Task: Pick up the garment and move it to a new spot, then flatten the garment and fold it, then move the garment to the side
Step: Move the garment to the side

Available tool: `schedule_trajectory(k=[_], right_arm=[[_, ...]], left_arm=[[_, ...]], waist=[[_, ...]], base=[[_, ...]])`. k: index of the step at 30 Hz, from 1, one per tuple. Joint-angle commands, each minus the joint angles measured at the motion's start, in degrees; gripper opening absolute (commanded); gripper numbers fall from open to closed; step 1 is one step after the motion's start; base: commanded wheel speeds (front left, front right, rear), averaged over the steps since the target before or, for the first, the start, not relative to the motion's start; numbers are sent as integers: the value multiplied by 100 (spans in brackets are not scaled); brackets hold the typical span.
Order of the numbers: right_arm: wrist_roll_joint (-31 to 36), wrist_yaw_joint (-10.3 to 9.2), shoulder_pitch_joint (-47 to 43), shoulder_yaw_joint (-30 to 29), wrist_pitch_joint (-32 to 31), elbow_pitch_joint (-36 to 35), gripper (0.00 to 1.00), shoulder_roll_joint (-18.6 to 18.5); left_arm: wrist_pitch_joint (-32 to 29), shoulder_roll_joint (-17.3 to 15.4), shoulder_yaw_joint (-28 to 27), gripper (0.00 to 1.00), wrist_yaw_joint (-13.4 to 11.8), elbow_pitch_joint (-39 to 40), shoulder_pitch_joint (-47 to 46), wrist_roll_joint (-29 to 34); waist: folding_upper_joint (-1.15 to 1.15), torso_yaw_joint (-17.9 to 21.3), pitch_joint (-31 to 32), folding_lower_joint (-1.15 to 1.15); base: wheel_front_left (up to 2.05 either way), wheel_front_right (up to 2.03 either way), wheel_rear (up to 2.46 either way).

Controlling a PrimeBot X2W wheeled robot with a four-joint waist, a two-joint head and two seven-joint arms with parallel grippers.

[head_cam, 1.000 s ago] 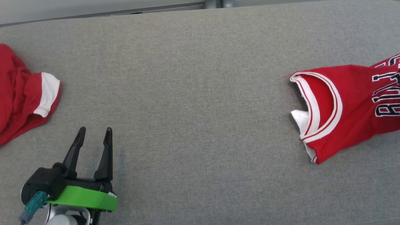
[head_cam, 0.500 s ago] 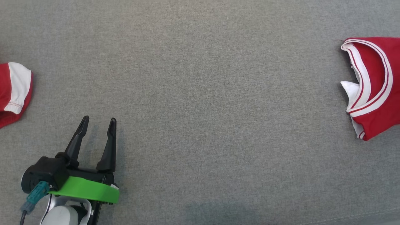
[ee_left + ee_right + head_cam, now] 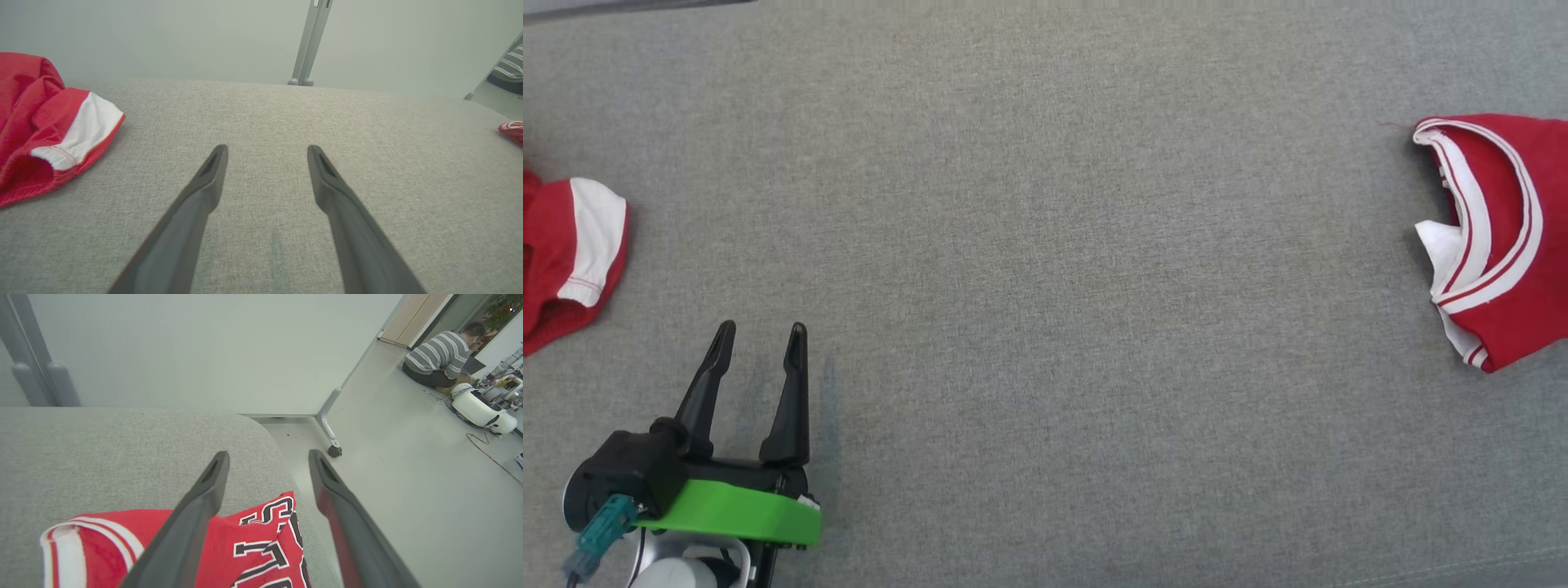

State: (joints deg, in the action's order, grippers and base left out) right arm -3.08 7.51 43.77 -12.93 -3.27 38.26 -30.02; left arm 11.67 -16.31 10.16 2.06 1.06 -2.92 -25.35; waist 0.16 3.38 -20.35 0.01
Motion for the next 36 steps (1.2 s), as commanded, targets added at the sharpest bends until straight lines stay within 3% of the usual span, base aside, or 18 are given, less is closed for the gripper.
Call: schedule_trajectory(k=[1, 6, 12, 14, 19, 22, 36], right_arm=[[-112, -4, -205, 93, 174, -142, 100, 12], [-601, -4, -890, 377, 694, -885, 100, 73], [-1036, -4, -2519, 299, 1206, -2150, 100, 551], [-976, -1, -3368, 176, 1383, -2757, 100, 928], [-755, -2, -4287, -117, 1619, -3479, 100, 1544], [-615, -3, -4707, -239, 1685, -3599, 100, 1857], [61, -3, -5197, 165, 1855, -3022, 100, 2253]], left_arm=[[29, -54, -29, 100, -26, -24, 103, -24], [69, -55, -86, 100, -74, -70, 277, -91], [175, 17, -193, 100, -102, -381, 473, -190], [216, 22, -241, 100, -110, -550, 568, -224], [278, 24, -271, 100, -58, -830, 663, -174], [315, 57, -318, 100, -87, -991, 750, -161], [359, 176, -608, 100, 103, -1612, 941, 54]], waist=[[-16, 79, 285, -1], [-16, 46, 734, -1], [-16, -151, 1330, -1], [-16, -206, 1544, -1], [-16, -292, 1801, -1], [-16, -352, 1983, -1], [-16, -527, 2151, -1]], base=[[0, 0, 0], [0, 0, 0], [0, 0, 0], [0, 0, 0], [0, 0, 0], [0, 0, 0], [0, 0, 0]])
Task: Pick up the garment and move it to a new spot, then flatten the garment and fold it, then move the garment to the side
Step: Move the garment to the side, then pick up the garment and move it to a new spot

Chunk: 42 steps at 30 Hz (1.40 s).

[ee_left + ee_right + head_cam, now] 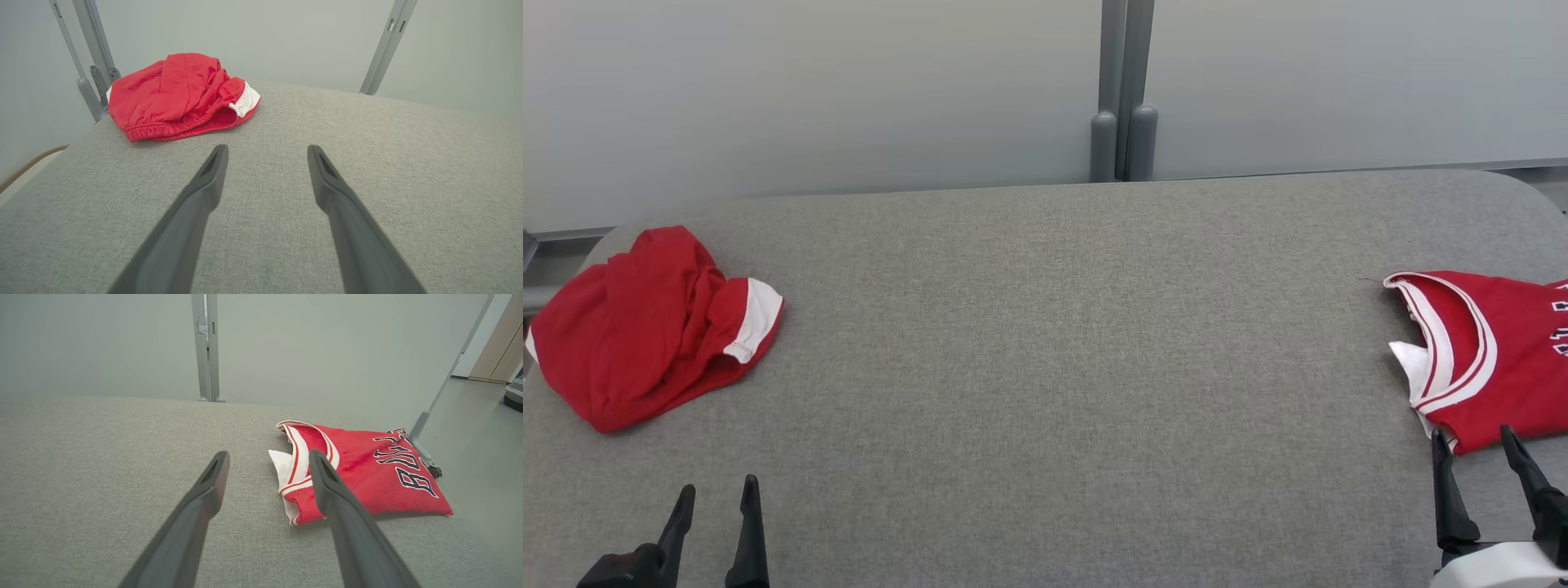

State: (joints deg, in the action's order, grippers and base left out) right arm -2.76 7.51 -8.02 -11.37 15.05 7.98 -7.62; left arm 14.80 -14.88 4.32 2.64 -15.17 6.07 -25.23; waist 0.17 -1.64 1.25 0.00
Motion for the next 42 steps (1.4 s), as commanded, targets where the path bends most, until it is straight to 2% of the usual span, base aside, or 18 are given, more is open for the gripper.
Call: schedule_trajectory(k=[1, 9, 15, 18, 22, 28, 35, 42], right_arm=[[41, -3, 2, 21, 24, 1, 100, 31], [109, -3, 28, 115, 27, -46, 100, 41], [135, -2, -11, 113, 26, -160, 100, 32], [102, -2, -53, 103, 26, -191, 100, 85], [103, -2, -37, 142, 27, -173, 100, 153], [157, -2, 226, 553, 27, -84, 100, 269], [99, -2, 1043, 1607, 27, 300, 100, 277], [-25, -2, 1289, 1858, 27, 501, 100, 172]], left_arm=[[45, 56, -41, 100, 61, 27, 42, 67], [41, 159, -225, 100, 179, 172, 95, 232], [35, 241, -283, 100, 217, 255, 94, 296], [35, 258, -273, 100, 230, 293, 50, 322], [36, 243, -317, 100, 237, 351, 40, 346], [36, 122, -480, 100, 168, 520, 229, 326], [36, 293, -1097, 100, -49, 1074, 693, 168], [36, 524, -1400, 100, 26, 1327, 904, 272]], waist=[[-17, -35, -17, 0], [-17, -96, -9, 0], [-17, -345, 29, 0], [-17, -720, 63, 0], [-17, -1441, 130, 0], [-17, -2524, 278, 0], [-17, -2702, 100, 0], [-17, -2713, 60, 0]], base=[[0, 0, 0], [0, 0, 0], [0, 0, 0], [0, 0, 0], [0, 0, 0], [0, 0, 0], [0, 0, 0], [0, 0, 0]])
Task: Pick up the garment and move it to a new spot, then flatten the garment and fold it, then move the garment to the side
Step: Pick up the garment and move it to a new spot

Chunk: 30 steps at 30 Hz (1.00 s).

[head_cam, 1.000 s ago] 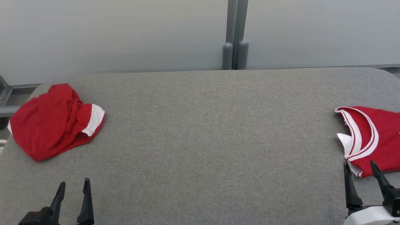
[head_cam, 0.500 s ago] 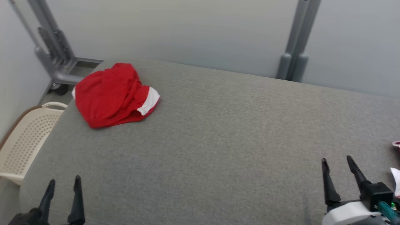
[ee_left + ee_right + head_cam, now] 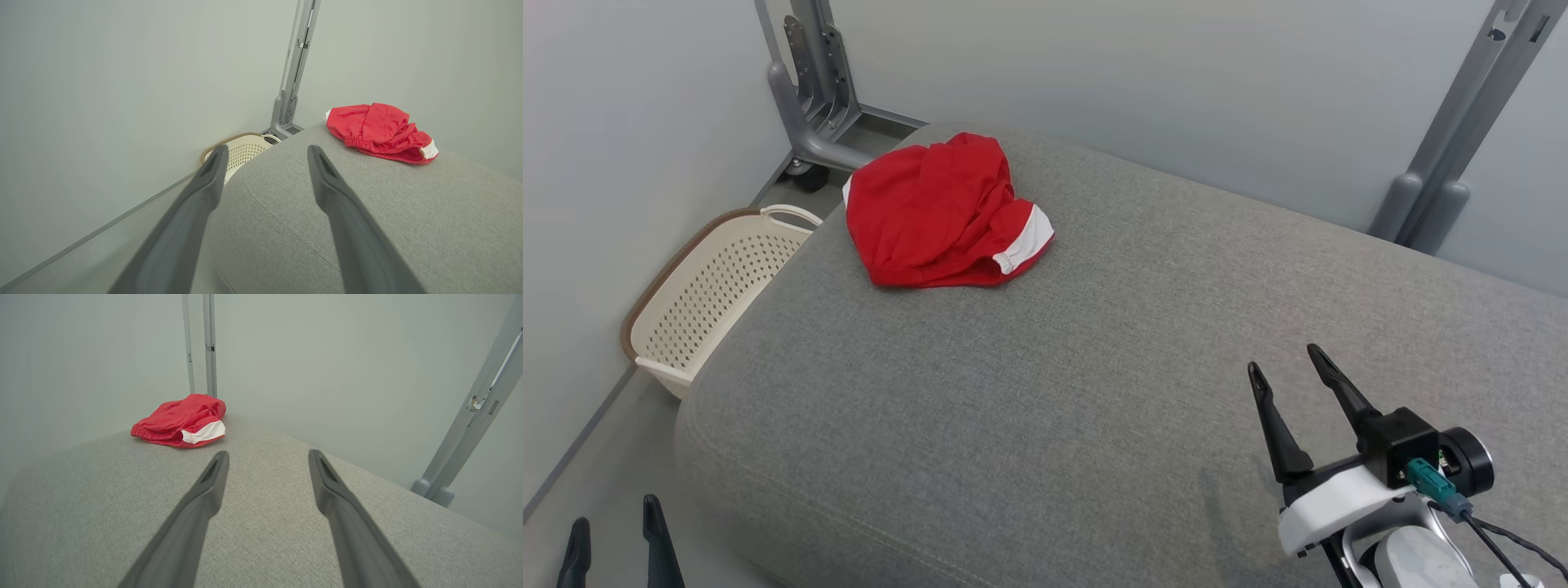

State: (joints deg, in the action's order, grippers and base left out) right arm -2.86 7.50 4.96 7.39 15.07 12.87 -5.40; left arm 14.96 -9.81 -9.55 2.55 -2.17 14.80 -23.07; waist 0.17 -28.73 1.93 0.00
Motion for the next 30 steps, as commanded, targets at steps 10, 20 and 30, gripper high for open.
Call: schedule_trajectory(k=[10, 20, 30], right_arm=[[11, -1, -307, -637, 25, -265, 100, -188], [152, -1, 110, -1202, -52, -831, 100, -907], [62, -1, 387, -1085, -604, -1617, 100, -1662]], left_arm=[[-605, 44, 688, 100, 339, -389, -893, -197], [-1540, 377, 1604, 100, 482, -1687, -3643, -830], [-2093, 604, 1504, 100, 300, -4347, -6031, -1451]], waist=[[-17, -123, -375, 0], [-17, -156, -2044, 0], [-17, 235, -3161, 0]], base=[[0, 0, 0], [0, 0, 0], [0, 0, 0]])
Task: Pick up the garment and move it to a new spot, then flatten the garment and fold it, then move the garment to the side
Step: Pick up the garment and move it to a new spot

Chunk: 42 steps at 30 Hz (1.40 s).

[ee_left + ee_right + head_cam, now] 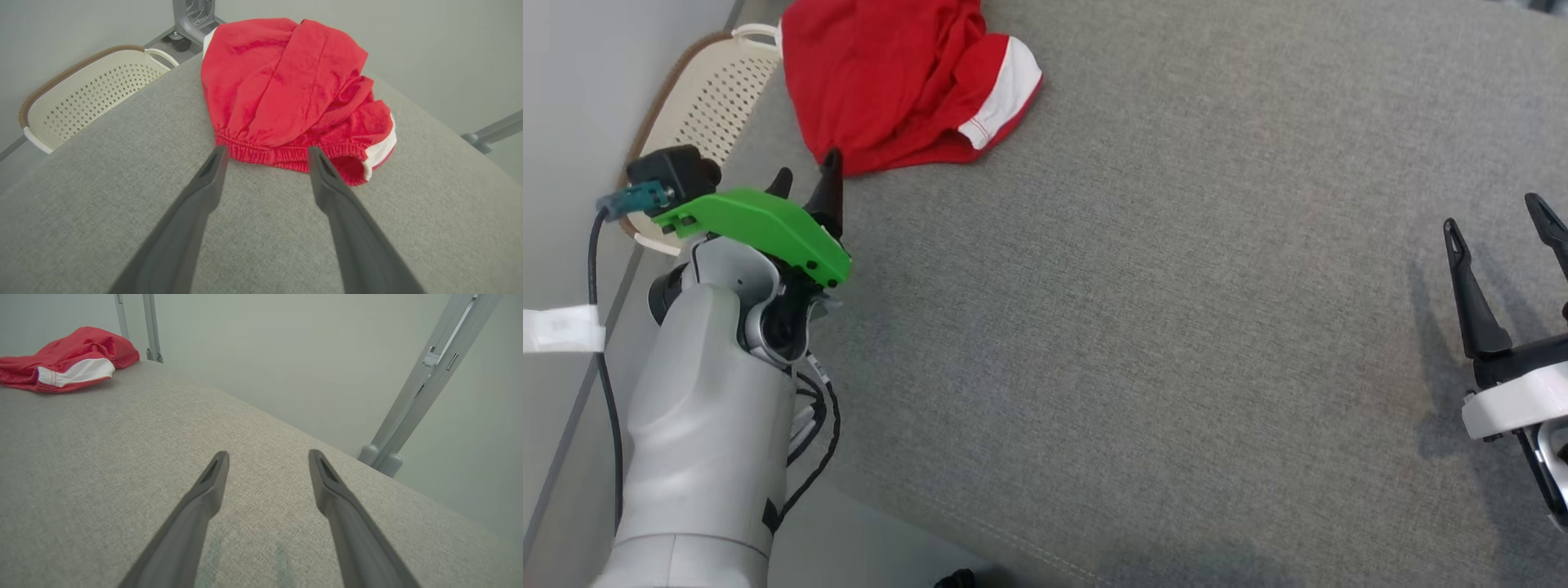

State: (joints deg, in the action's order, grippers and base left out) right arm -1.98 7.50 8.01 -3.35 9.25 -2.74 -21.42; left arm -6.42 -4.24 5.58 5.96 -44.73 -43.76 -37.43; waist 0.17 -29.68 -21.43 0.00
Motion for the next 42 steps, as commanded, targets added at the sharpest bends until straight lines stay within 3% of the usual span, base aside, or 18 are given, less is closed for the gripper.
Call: schedule_trajectory(k=[1, 9, 16, 25, 26, 27, 34, 42], right_arm=[[-41, -2, 67, -1, -67, -137, 100, -102], [-95, -1, -162, -163, -413, -676, 100, -325], [-154, -1, -90, -63, -623, -939, 100, -443], [-154, -1, -178, -116, -634, -981, 100, -380], [-146, -1, -180, -131, -610, -956, 100, -346], [-144, -1, -185, -120, -598, -935, 100, -325], [-123, -1, -177, -156, -483, -802, 100, -177], [-147, -1, -156, -199, -179, -430, 100, 145]], left_arm=[[70, 47, -49, 100, -43, -325, -314, -72], [-1, 123, 161, 100, 146, -1185, -1136, -737], [11, 135, 1133, 100, 160, -1082, -1384, -1892], [401, 155, 1602, 100, 141, -1751, -1662, -2209], [465, 160, 1677, 41, 132, -1935, -1713, -2168], [488, 163, 1706, 0, 133, -2030, -1717, -2176], [752, 169, 1921, 0, 153, -2094, -1852, -2132], [893, -24, 2565, 0, 157, -970, -1557, -2006]], waist=[[-17, 374, -874, 0], [-17, 471, -1162, 0], [-17, 582, -1325, 0], [-17, 780, -1333, 0], [-17, 820, -1315, 0], [-17, 842, -1287, 0], [-17, 881, -1100, 0], [-17, 821, -769, 0]], base=[[0, 0, 0], [0, 0, 0], [0, 0, 0], [0, 0, 0], [0, 0, 0], [0, 0, 0], [0, 0, 0], [0, 0, 0]])
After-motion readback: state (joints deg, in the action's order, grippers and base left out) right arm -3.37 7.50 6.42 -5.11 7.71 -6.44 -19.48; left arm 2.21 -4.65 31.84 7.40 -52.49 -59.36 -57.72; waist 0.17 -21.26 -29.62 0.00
